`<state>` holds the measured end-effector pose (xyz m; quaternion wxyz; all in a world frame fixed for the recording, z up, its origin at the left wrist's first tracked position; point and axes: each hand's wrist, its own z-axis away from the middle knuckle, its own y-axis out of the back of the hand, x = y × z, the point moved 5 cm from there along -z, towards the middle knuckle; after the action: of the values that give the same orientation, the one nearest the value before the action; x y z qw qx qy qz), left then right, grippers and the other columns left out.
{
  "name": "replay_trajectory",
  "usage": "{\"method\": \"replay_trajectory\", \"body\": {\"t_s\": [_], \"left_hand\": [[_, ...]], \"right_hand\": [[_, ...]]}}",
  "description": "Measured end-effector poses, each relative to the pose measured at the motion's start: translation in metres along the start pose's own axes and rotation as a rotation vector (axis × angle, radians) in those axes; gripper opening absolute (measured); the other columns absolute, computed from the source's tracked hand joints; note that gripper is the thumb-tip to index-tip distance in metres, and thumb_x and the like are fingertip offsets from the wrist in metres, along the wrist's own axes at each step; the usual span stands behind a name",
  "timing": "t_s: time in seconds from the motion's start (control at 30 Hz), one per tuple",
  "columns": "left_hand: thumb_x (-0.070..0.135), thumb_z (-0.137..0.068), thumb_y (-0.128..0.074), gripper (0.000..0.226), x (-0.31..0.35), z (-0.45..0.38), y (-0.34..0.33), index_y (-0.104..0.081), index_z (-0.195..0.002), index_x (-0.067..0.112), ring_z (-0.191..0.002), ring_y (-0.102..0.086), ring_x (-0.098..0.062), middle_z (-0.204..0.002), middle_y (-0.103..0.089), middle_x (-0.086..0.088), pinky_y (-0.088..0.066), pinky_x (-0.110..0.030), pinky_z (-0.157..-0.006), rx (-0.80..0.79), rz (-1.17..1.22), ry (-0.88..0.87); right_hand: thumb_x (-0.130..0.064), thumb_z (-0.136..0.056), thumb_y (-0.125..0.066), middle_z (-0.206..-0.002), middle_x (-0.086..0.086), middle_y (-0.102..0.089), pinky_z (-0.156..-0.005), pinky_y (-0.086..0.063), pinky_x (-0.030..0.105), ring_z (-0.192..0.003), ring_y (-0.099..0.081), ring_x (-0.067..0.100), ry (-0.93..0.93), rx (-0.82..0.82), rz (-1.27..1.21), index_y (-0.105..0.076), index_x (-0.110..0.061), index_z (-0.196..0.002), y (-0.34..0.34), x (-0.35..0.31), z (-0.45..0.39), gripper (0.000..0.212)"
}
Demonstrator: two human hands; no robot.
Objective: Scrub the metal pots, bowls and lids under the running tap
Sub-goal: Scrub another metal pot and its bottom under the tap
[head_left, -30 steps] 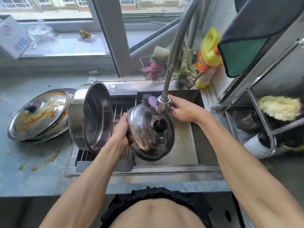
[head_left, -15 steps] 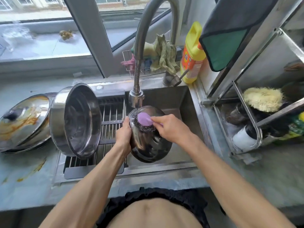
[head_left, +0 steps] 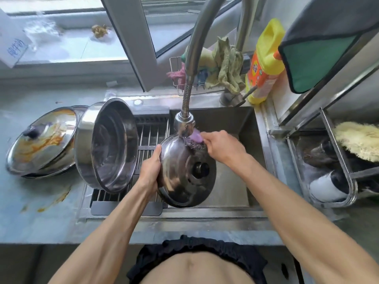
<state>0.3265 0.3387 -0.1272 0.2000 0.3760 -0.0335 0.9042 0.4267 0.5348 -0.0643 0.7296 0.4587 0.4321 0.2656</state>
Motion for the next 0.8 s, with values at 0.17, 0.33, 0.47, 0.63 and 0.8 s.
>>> {"method": "replay_trajectory", "body": {"t_s": [0.17, 0.33, 0.47, 0.63, 0.8], "left_hand": [[0.052, -0.099, -0.06, 0.048, 0.011, -0.004, -0.003, -0.075, -0.1, 0.007, -0.086, -0.077, -0.029, -0.09, -0.079, -0.012, -0.062, -0.046, -0.087, -0.012, -0.015, -0.013], [0.045, -0.1, -0.062, 0.037, 0.011, 0.005, -0.004, -0.075, -0.102, 0.01, -0.079, -0.078, -0.025, -0.091, -0.08, -0.01, -0.061, -0.042, -0.079, -0.049, 0.116, 0.019], [0.045, -0.104, -0.055, 0.037, 0.013, 0.011, -0.006, -0.075, -0.095, 0.016, -0.083, -0.076, -0.025, -0.088, -0.08, -0.008, -0.06, -0.044, -0.082, -0.03, 0.312, 0.094], [0.05, -0.102, -0.056, 0.037, 0.013, 0.008, -0.007, -0.073, -0.096, 0.018, -0.075, -0.077, -0.021, -0.087, -0.08, -0.005, -0.063, -0.04, -0.069, 0.123, 0.434, 0.109], [0.056, -0.1, -0.054, 0.043, 0.009, 0.009, -0.011, -0.067, -0.091, 0.017, -0.064, -0.074, -0.016, -0.07, -0.076, 0.002, -0.06, -0.033, -0.064, 0.166, 0.318, 0.02]], "right_hand": [[-0.024, -0.096, -0.042, -0.093, 0.012, -0.068, -0.068, -0.056, 0.046, -0.081, -0.064, 0.039, 0.095, -0.048, 0.016, -0.054, -0.034, -0.119, -0.004, -0.016, 0.002, 0.028], [-0.021, -0.094, -0.041, -0.101, 0.015, -0.069, -0.075, -0.053, 0.044, -0.091, -0.062, 0.041, -0.127, -0.032, -0.063, -0.063, -0.027, -0.111, -0.005, 0.039, -0.008, 0.028], [-0.025, -0.096, -0.041, -0.111, 0.016, -0.069, -0.083, -0.054, 0.05, -0.1, -0.063, 0.043, -0.235, -0.014, -0.142, -0.064, -0.027, -0.119, -0.03, 0.066, 0.016, 0.032], [-0.025, -0.098, -0.047, -0.099, 0.014, -0.073, -0.074, -0.056, 0.046, -0.09, -0.067, 0.038, -0.182, -0.024, -0.236, -0.064, -0.025, -0.121, -0.064, 0.044, 0.062, 0.028], [-0.024, -0.1, -0.045, -0.093, 0.016, -0.071, -0.068, -0.054, 0.046, -0.083, -0.065, 0.039, -0.096, 0.037, -0.253, -0.062, -0.022, -0.121, -0.066, 0.017, 0.08, 0.027]]}}
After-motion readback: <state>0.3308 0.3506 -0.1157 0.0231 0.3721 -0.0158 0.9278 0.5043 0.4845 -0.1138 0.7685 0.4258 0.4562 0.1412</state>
